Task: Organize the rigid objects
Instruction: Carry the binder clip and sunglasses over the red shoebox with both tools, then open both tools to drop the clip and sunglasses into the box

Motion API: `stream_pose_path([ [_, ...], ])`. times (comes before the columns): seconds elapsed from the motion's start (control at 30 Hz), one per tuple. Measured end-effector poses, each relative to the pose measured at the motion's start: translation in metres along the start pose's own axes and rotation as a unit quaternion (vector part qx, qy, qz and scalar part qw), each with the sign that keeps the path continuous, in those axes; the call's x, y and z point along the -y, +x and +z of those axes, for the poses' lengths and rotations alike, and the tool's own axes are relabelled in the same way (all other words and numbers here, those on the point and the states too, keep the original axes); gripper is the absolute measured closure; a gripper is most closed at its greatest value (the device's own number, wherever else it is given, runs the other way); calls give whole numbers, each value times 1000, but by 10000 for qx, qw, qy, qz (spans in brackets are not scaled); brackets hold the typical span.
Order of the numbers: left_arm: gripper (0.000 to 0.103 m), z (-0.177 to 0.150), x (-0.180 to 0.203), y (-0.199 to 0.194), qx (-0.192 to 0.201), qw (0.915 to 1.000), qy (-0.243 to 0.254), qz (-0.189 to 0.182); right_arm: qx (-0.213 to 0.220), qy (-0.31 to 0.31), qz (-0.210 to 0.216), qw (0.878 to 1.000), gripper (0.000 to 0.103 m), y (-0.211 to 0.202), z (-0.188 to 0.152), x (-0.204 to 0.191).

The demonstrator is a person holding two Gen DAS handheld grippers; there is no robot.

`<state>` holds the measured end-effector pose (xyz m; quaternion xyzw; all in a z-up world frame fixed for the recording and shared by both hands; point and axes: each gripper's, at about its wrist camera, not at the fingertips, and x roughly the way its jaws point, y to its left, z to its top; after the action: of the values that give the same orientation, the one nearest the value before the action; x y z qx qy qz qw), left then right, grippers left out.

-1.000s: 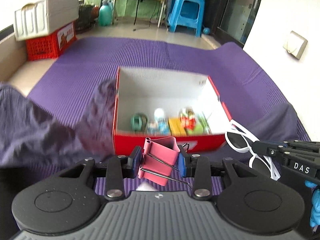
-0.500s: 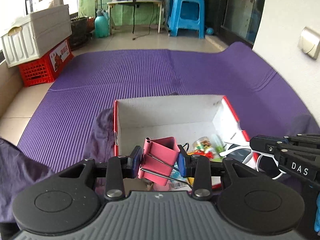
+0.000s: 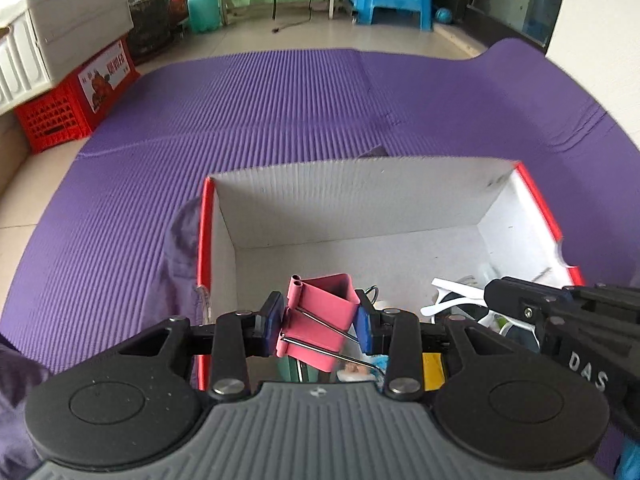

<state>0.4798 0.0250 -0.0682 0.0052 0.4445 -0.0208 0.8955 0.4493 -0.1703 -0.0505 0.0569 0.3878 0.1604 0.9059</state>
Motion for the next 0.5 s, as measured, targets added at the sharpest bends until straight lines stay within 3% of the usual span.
stream_pose_path([
  [0.3,67,-1,1,42,-380,9993,29,-32,-132,1,95,9999,101,21,-14,-2],
  [0.5,67,-3,6,56,-650,9979,-4,20,-213,-60,118,9997,87,19,-22,-2],
])
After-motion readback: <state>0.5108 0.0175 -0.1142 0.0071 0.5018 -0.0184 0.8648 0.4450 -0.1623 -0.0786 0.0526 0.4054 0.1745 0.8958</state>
